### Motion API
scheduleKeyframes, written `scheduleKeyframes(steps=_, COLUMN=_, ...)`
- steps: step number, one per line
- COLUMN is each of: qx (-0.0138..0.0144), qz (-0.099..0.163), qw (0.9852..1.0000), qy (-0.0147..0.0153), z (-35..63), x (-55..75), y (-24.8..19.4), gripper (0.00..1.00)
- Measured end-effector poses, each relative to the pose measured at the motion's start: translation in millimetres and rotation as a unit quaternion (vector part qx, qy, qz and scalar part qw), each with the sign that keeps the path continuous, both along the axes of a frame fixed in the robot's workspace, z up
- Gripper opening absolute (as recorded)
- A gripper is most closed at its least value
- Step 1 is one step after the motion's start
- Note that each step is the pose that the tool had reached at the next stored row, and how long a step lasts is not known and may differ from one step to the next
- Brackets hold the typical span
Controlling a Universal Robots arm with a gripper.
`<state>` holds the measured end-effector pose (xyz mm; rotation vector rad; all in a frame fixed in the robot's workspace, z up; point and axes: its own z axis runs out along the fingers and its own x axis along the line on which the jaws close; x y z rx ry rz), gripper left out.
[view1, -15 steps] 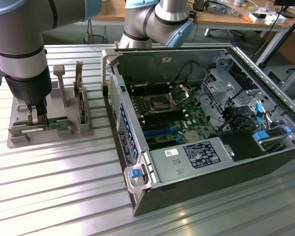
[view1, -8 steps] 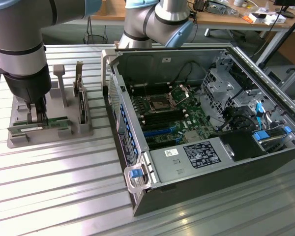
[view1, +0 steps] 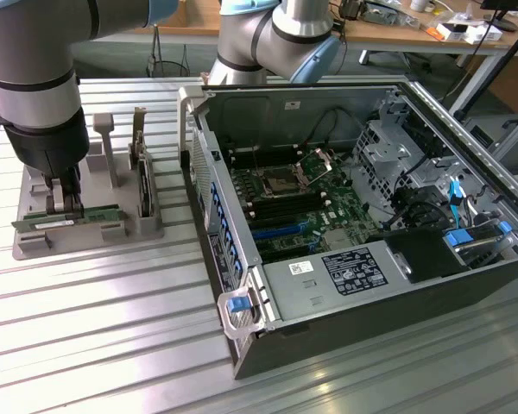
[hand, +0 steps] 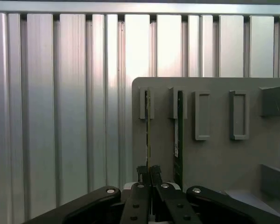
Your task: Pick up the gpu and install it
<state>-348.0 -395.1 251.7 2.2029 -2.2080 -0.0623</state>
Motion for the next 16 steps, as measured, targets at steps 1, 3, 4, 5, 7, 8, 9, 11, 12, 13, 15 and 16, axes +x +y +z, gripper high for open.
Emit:
scheduleKeyframes(steps=1, qx=0.0000, qz=0.000, qw=1.0000, qy=0.0000, z=1.9, x=0.0, y=0.0, gripper=0.12)
scheduleKeyframes(steps=3, qx=0.0000, qz=0.000, qw=1.0000, qy=0.0000, z=4.2, x=0.0, y=0.0, gripper=0.12)
scheduleKeyframes(steps=4, qx=0.0000, qz=0.000, qw=1.0000, qy=0.0000, z=5.9, x=0.0, y=0.0, gripper=0.12)
scheduleKeyframes(steps=5, qx=0.0000, qz=0.000, qw=1.0000, qy=0.0000, z=7.7, x=0.0, y=0.0, gripper=0.12)
scheduleKeyframes(steps=7, qx=0.0000, qz=0.000, qw=1.0000, qy=0.0000, z=10.6, x=0.0, y=0.0, gripper=0.12)
scheduleKeyframes(steps=8, qx=0.0000, qz=0.000, qw=1.0000, qy=0.0000, z=12.0, x=0.0, y=0.0, gripper=0.12)
scheduleKeyframes(steps=9, qx=0.0000, qz=0.000, qw=1.0000, qy=0.0000, z=13.3, x=0.0, y=0.0, gripper=0.12)
scheduleKeyframes(steps=11, qx=0.0000, qz=0.000, qw=1.0000, qy=0.0000, z=15.0, x=0.0, y=0.0, gripper=0.12)
scheduleKeyframes(steps=12, qx=0.0000, qz=0.000, qw=1.0000, qy=0.0000, z=16.0, x=0.0, y=0.0, gripper=0.12)
scheduleKeyframes(steps=13, qx=0.0000, qz=0.000, qw=1.0000, qy=0.0000, z=17.3, x=0.0, y=0.0, gripper=0.12)
scheduleKeyframes(steps=15, qx=0.0000, qz=0.000, qw=1.0000, qy=0.0000, z=19.7, x=0.0, y=0.0, gripper=0.12)
scheduleKeyframes(steps=16, qx=0.0000, qz=0.000, qw=1.0000, qy=0.0000, z=20.5, x=0.0, y=0.0, gripper=0.12)
